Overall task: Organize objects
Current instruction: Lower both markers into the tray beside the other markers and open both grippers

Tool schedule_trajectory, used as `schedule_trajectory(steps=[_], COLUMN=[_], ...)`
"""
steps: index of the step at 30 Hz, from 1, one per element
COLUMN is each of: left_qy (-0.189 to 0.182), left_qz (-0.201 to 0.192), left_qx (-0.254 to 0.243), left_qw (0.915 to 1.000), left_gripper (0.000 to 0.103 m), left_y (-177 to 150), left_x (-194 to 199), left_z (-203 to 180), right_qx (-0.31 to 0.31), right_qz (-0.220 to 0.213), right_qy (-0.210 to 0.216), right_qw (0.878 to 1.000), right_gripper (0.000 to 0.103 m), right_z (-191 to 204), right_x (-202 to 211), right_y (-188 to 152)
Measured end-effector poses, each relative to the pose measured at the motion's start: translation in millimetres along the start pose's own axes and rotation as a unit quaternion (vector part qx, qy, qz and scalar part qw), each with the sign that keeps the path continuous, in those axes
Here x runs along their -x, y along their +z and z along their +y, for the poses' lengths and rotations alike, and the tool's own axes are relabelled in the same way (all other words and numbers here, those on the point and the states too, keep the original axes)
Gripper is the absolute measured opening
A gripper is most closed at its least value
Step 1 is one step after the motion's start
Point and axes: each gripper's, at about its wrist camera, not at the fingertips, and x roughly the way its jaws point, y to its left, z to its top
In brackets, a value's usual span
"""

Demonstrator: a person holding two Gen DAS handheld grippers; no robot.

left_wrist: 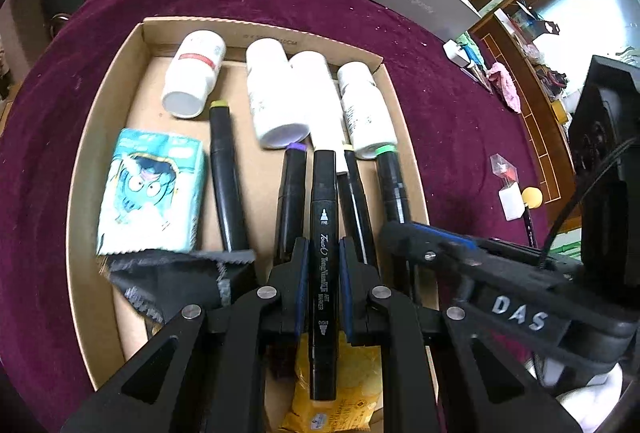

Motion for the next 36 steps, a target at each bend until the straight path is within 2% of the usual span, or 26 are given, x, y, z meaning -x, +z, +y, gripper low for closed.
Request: schedule_trajectory(steps=[7,19,31,34,36], left_qy=[-0.007,0.019,0.02,0.016,0.009], left_qz=[0.001,-0.002,-0.012,-0.012,-0.012], left_qx=[0.008,0.007,0.022,0.021,0.02], left_qw=[0.9999,0.9998,0.9995,0.9996,0.9997], left_gripper=[0.011,0.011,0.012,0.017,0.03], left_y=[6.8,-0.5,-1.8,-1.1,-0.6], left_x=[-5.3,-11.7,-12.1,-11.9,-11.1], left_z=[5.9,6.8,8.1,7.0,4.6], right_qx=[-0.004,-0.006,-0.01,-0.011,-0.014], right_qz=[0.0,0.004,0.006,0.009,0.01], right_qy=[-0.009,-0.008,-0.001,0.005,0.01], right_qw=[1.0,1.0,1.0,1.0,1.0], right_gripper=[0.013,0.014,0.015,0.017,0.019], right_z=[-1.8,-1.8,-6.0,-6.6,-7.5], right_x=[-1.3,-8.9,-10.6,-10.3,-9.4], right_y=[3.1,4.1,4.9,5.8,5.4])
